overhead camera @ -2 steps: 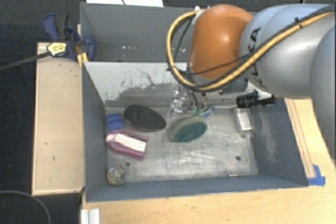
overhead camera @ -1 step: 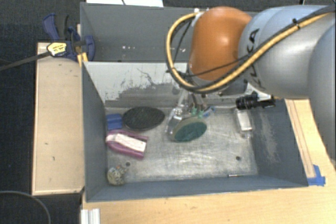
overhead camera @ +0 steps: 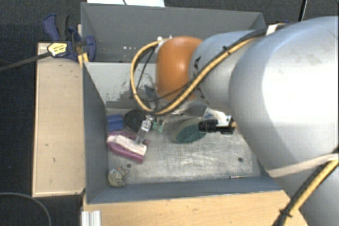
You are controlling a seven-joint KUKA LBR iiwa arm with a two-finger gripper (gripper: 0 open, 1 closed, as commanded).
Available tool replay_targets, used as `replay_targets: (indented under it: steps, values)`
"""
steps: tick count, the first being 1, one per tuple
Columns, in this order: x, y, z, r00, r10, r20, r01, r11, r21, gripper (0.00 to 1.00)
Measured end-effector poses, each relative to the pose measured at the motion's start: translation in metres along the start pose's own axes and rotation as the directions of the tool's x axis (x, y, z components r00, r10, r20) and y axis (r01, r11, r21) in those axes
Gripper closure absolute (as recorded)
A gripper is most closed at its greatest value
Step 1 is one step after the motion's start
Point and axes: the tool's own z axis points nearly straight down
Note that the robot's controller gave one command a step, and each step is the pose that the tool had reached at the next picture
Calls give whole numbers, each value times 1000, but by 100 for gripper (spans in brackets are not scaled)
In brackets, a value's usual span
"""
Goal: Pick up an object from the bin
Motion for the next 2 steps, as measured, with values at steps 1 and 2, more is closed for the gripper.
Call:
replay_targets:
  steps: [1,2]
  values:
    - [5,3,1,1000,-3,-15,3,1000,3,100]
    - [-3,-6,-144,1000,9,-1,-9,1000,1,100]
